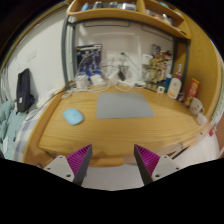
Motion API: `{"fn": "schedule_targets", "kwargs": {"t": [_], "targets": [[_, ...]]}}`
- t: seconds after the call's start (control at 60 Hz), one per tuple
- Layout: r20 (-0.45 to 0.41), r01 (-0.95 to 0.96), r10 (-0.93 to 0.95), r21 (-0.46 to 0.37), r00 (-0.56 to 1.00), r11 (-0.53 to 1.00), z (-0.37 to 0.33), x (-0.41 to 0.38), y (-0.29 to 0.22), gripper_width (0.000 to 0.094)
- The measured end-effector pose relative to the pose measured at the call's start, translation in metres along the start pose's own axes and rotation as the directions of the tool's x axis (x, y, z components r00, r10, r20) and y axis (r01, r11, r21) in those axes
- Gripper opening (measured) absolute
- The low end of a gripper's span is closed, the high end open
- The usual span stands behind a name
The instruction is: Arrange mouse
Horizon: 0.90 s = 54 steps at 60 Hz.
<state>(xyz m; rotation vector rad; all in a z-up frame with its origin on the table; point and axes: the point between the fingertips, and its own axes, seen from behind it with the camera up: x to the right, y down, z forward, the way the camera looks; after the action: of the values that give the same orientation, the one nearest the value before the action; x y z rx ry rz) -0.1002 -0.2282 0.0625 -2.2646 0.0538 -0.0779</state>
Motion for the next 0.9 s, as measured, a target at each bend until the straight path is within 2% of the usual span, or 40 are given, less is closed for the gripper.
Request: {"fn": "schedule_targets", "kwargs": {"t": [0.2, 0.317, 0.75, 0.9], "targets": [[0.123, 0.071, -0.065, -0.045, 0.99, 0.996, -0.004, -0.028, -0.015, 0.0844], [0.137, 0.088, -0.081, -0.048, 0.987, 0.995, 0.001, -0.02, -0.034, 0.0843], [0.065, 0.06, -0.055, -0.082, 0.996, 0.995, 0.041, 0.082, -0.106, 0.0836], [-0.005, 0.031, -0.032, -0.069, 0.999, 0.997, 0.024, 0.11, -0.14, 0.0807]]}}
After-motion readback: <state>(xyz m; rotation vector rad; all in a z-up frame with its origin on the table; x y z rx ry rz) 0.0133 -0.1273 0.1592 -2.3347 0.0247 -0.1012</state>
